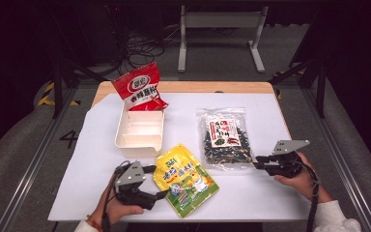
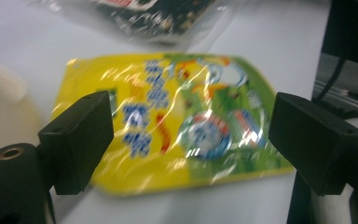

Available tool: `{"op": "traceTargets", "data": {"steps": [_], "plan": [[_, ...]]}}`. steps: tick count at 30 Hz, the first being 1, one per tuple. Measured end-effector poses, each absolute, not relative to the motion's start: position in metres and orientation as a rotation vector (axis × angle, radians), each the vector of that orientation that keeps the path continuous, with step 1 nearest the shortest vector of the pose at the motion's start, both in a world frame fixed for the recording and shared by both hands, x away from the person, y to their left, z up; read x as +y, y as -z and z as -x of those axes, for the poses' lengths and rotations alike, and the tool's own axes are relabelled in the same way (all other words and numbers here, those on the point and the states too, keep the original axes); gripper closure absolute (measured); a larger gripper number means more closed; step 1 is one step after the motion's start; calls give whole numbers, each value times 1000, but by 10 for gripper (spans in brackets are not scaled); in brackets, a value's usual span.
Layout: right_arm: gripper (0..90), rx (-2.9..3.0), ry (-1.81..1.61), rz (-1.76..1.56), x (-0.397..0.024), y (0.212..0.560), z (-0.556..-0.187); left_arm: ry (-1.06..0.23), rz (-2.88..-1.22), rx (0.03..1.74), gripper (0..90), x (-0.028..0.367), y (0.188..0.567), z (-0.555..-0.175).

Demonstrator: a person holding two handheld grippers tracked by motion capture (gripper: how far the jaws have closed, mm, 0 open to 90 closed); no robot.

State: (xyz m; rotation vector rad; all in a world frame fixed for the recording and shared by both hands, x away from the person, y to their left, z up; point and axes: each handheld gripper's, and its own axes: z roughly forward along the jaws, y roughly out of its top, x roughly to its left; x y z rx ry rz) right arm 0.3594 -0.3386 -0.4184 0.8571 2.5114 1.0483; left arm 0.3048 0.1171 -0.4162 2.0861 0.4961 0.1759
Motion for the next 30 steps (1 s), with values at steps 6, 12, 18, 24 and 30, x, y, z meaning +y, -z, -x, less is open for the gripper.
{"op": "traceTargets", "data": {"steps": [6,12,18,24,30], "plan": [[581,2386,-1192,-957,-345,398,-379,-126,-2138,475,146,46,407,-334],[460,2390,-1139,-1082,-325,410,-423,-109,-2170,519,129,-3,409,-384],[288,2421,-1108,-1241,-322,436,-447,-114,-2208,638,118,-8,429,-422],[234,2494,-1217,-1290,-323,444,-450,-102,-2221,741,106,-5,445,-440],[295,2535,-1262,-1318,-321,447,-449,-49,-2178,822,90,-1,452,-451]]}}
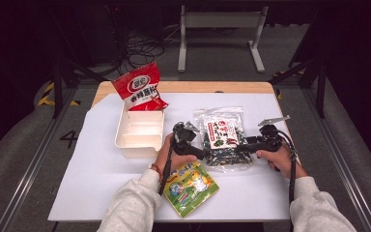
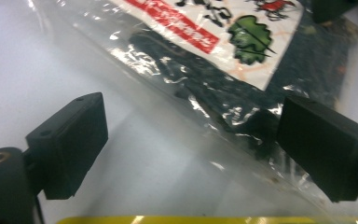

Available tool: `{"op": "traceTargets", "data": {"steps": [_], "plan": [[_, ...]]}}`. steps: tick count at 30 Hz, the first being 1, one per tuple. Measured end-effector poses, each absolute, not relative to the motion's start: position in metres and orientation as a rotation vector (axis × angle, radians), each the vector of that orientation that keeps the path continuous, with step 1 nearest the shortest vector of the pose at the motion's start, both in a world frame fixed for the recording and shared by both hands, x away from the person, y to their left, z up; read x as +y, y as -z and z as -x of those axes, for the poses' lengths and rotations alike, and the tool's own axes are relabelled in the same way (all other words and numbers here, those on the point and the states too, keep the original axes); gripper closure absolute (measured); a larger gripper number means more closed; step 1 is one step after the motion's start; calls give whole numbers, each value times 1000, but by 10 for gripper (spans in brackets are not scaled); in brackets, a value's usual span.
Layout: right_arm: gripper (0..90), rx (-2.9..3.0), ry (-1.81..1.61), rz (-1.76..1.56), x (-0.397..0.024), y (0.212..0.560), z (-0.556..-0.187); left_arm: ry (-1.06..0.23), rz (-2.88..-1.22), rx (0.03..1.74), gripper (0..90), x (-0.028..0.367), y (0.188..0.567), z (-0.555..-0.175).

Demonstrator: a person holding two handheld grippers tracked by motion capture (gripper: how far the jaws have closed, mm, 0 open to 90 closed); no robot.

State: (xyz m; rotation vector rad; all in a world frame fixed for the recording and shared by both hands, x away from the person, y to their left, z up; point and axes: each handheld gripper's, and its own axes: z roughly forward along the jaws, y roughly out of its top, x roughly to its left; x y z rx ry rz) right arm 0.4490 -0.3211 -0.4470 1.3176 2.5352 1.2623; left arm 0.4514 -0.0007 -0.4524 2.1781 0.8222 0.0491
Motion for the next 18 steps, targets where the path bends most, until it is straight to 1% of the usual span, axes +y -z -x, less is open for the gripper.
{"op": "traceTargets", "data": {"steps": [1,2,3,5,9,13,14,18], "plan": [[295,2535,-1262,-1318,-321,447,-449,-57,-2173,841,90,0,454,-455],[414,2549,-1300,-1320,-322,448,-448,-12,-2151,874,79,3,457,-458],[414,2549,-1300,-1320,-322,448,-448,-12,-2151,874,69,3,457,-458],[462,2564,-1340,-1307,-324,449,-447,6,-2122,897,82,5,458,-459],[521,2562,-1378,-1242,-328,449,-444,25,-2130,864,71,5,458,-459],[656,2530,-1417,-1144,-333,448,-437,56,-2119,839,63,6,458,-459],[678,2517,-1434,-1116,-335,448,-436,58,-2119,832,62,6,457,-459],[688,2501,-1448,-1036,-335,447,-432,82,-2090,789,68,3,456,-457]]}}
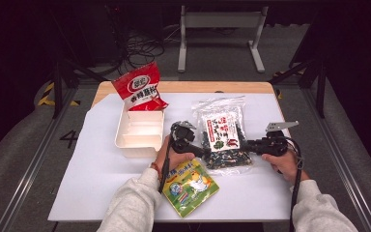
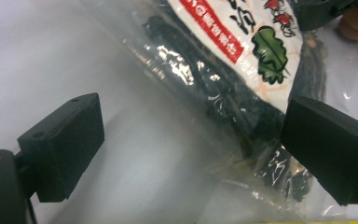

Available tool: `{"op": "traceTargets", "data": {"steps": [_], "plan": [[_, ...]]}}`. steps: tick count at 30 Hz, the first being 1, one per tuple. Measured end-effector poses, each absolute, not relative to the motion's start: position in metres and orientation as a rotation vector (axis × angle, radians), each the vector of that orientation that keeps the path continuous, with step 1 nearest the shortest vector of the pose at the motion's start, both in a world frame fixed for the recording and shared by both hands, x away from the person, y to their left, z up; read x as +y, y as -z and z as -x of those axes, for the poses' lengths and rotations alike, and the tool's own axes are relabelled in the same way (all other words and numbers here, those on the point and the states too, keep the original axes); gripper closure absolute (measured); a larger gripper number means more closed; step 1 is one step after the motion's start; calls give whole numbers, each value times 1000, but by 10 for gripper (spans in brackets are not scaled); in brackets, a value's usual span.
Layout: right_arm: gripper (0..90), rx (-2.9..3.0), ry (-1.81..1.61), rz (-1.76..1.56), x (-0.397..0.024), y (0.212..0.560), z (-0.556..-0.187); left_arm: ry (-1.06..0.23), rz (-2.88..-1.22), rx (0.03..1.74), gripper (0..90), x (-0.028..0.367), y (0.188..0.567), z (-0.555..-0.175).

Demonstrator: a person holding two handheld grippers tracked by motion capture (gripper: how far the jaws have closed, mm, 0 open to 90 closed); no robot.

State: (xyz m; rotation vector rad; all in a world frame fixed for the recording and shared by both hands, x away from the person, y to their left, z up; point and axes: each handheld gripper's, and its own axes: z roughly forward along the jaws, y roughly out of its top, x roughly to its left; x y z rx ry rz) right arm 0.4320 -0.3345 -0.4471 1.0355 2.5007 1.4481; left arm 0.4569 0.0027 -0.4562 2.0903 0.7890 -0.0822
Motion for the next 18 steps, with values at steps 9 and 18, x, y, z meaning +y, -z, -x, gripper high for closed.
{"op": "traceTargets", "data": {"steps": [9,18], "plan": [[694,2470,-1483,-916,-331,445,-425,92,-2030,727,153,0,451,-453],[720,2424,-1460,-841,-327,433,-415,79,-1907,630,512,5,428,-441]]}}
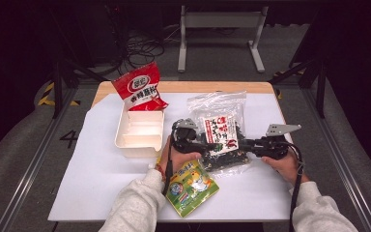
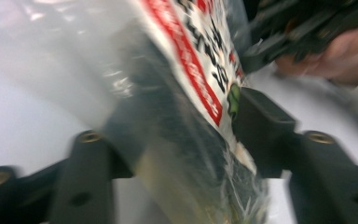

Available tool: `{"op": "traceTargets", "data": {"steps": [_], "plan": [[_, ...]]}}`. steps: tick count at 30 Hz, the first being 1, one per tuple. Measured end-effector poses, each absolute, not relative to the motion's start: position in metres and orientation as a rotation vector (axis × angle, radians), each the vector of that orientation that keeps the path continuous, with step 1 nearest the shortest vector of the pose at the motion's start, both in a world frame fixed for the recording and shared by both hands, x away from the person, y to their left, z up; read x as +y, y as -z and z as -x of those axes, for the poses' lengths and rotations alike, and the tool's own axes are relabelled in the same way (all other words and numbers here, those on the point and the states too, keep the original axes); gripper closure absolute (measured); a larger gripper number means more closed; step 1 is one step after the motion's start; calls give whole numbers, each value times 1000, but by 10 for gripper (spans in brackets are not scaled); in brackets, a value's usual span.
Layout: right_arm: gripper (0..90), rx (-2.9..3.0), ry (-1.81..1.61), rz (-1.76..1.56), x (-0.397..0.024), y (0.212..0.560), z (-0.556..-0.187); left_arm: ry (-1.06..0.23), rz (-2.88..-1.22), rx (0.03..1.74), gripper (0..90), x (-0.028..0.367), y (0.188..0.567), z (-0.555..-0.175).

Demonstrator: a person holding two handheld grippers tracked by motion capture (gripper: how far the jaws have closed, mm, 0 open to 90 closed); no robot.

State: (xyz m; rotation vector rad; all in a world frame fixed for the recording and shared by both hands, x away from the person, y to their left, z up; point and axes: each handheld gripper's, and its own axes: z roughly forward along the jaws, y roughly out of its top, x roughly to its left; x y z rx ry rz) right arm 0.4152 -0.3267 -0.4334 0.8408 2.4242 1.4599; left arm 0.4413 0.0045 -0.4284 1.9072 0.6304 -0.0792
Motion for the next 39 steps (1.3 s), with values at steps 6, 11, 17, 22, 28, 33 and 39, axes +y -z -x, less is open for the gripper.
{"op": "traceTargets", "data": {"steps": [6,11,17,22,28,33,39], "plan": [[764,2340,-1528,-798,-330,416,-403,-7,-1901,582,546,3,413,-429],[766,2302,-1535,-794,-330,411,-399,-17,-1855,493,686,6,403,-419],[763,2276,-1524,-776,-324,403,-394,-67,-1866,431,700,10,394,-410],[764,2278,-1546,-740,-320,400,-391,-104,-1846,436,574,15,391,-409],[758,2276,-1556,-731,-317,400,-391,-116,-1795,448,526,17,387,-407],[752,2278,-1552,-731,-317,401,-391,-127,-1783,428,667,19,385,-406],[665,2272,-1540,-756,-316,401,-392,-115,-1794,359,764,18,382,-401]]}}
